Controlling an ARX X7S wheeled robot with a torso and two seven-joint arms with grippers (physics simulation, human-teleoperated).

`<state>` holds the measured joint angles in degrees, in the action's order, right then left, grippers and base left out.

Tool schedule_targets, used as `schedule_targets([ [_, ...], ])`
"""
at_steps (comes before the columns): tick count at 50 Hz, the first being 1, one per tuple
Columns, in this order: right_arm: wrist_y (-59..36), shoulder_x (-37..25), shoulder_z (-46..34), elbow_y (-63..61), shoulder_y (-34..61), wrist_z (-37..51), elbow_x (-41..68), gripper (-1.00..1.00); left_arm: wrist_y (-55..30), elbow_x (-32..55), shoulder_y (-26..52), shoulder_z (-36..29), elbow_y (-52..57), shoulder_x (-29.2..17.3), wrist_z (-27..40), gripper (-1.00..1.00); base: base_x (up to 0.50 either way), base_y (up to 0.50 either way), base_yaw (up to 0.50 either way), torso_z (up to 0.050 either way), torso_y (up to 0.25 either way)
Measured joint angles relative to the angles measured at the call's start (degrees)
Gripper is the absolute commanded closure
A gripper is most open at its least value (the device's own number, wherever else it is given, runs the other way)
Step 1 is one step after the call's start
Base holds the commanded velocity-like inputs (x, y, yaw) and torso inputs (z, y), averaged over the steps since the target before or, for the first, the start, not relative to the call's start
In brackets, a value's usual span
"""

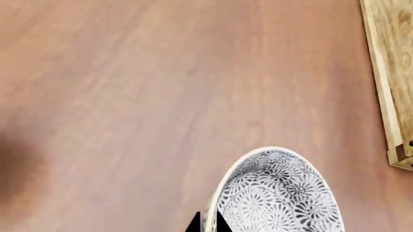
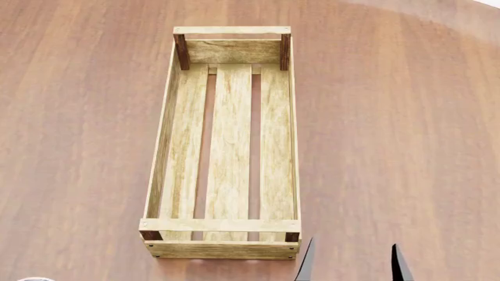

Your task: Stack the right bowl on the left bowl and place them in the tray.

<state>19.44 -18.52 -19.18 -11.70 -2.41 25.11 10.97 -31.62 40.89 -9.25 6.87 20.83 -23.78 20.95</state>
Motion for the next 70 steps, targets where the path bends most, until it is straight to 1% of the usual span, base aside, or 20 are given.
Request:
schedule_targets([
  [8,-0.1,-0.2,-0.1,-0.1,0.2,0.0,0.2,-1.0,0.4,-2.0,2.3,-0.4,3.7,-2.1,0.8,1.0,0.0,0.0,0.0,0.0,0.0],
  [16,-0.3,-0.3,-0.3,-0.2,0.4,0.0,0.4,-1.0,0.2,-1.9,3.4,1.2,7.0,-3.8,1.9,1.0,0.0,0.0,0.0,0.0,0.0],
  [26,-1.0,-0.4,-1.0,-0.5,1.0,-0.3,0.5,-1.0,-0.8,0.4,3.2,5.8,10.6,-6.0,3.6,1.0,0.0,0.0,0.0,0.0,0.0],
  [38,-1.9,-0.5,-2.1,-0.1,1.9,-1.0,0.5,-1.0,-2.5,4.4,1.9,12.9,13.8,-8.2,6.2,1.0,0.0,0.0,0.0,0.0,0.0],
  [49,-1.9,-0.4,-2.9,0.7,2.6,-1.5,0.5,-1.0,-2.8,6.7,1.4,17.7,14.3,-9.1,7.5,1.0,0.0,0.0,0.0,0.0,0.0],
  [70,-1.3,-0.5,-3.5,1.9,2.8,-1.6,0.5,-1.0,-2.0,8.4,1.0,25.2,11.0,-9.3,9.3,1.0,0.0,0.0,0.0,0.0,0.0],
])
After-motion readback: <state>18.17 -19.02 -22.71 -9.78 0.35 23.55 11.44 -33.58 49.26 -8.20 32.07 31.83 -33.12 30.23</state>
